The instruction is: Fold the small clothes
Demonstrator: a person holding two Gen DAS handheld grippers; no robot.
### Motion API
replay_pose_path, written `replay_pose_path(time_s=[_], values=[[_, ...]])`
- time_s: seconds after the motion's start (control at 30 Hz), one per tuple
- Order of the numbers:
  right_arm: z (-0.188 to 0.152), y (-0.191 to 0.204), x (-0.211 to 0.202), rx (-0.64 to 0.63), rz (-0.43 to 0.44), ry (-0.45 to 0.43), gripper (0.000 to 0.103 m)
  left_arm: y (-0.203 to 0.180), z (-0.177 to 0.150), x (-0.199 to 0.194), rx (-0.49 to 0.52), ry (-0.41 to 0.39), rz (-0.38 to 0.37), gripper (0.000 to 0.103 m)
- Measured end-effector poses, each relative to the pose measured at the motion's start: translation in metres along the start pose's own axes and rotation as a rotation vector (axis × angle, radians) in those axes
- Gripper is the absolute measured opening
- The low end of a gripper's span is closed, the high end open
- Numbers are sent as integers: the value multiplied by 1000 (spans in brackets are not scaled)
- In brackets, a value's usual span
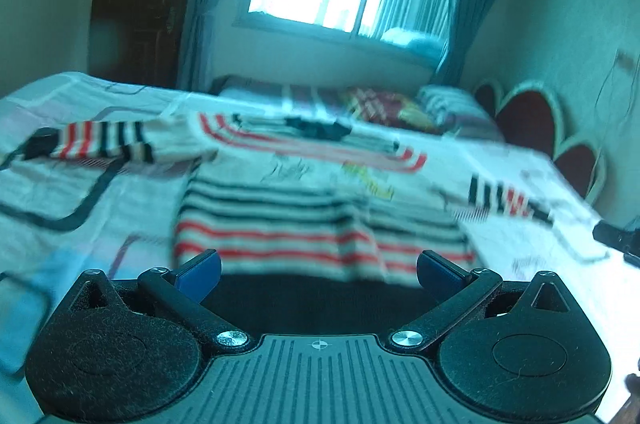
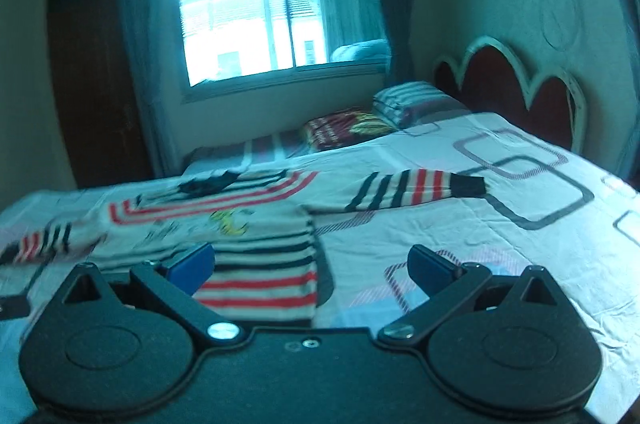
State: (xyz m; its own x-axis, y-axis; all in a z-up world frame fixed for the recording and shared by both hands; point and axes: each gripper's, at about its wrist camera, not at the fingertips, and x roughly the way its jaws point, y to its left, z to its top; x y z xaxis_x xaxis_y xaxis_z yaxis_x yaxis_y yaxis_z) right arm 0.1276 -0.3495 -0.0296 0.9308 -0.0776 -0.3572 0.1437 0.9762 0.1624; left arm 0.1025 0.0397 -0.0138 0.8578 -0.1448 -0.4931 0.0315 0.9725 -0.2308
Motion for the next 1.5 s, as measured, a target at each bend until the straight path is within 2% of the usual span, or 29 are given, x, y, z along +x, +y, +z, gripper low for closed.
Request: replay_pose_path(time_s=[0.07,0.13,0.2,0.23,0.27,0.33,0.43,0.5,0.6,0.7,0.87,0.97,1.0,1.03,1.1,1.2,1.27,1.3,1.33,1.37,1.4,1.5], values=[[14,-24,26,80,-53,-22,97,5,13,23,-5,-10,-1,103],[27,-45,57,124,-93,-37,85,8,25,46,8,-22,3,103],[38,-73,95,174,-118,-29,82,11,36,72,39,-27,41,103],[42,-87,113,218,-118,-17,73,14,42,84,57,-45,55,103],[45,-105,135,280,-112,5,69,17,47,96,71,-59,92,103],[45,-140,176,419,-112,45,50,27,60,122,66,-47,154,103],[32,-188,230,646,-109,90,40,50,71,155,5,-28,160,103],[21,-210,260,736,-127,106,40,61,72,176,-7,-9,181,103],[8,-228,297,795,-121,119,41,71,66,203,-10,36,205,103],[3,-232,325,805,-113,155,42,75,59,221,-11,66,205,103],[9,-229,349,777,-122,121,38,71,54,242,-3,94,187,103],[20,-230,356,721,-151,137,32,70,56,252,-3,105,186,103],[24,-229,358,694,-159,146,28,71,57,255,-4,106,187,103],[28,-226,357,655,-173,153,15,71,57,257,-4,107,188,103],[37,-221,348,620,-169,130,11,73,59,258,-5,106,199,103],[42,-220,330,606,-183,69,11,77,61,259,-9,101,204,103],[33,-230,335,634,-215,127,12,81,60,259,-8,111,208,103],[27,-236,336,687,-201,145,17,83,59,259,-7,117,209,103],[23,-241,336,732,-191,144,27,84,59,258,-5,120,210,103],[19,-245,334,758,-182,129,31,85,59,256,-2,118,212,103],[18,-248,335,765,-176,116,34,86,59,255,1,116,215,103],[20,-247,341,737,-193,113,31,93,59,253,9,118,238,103]])
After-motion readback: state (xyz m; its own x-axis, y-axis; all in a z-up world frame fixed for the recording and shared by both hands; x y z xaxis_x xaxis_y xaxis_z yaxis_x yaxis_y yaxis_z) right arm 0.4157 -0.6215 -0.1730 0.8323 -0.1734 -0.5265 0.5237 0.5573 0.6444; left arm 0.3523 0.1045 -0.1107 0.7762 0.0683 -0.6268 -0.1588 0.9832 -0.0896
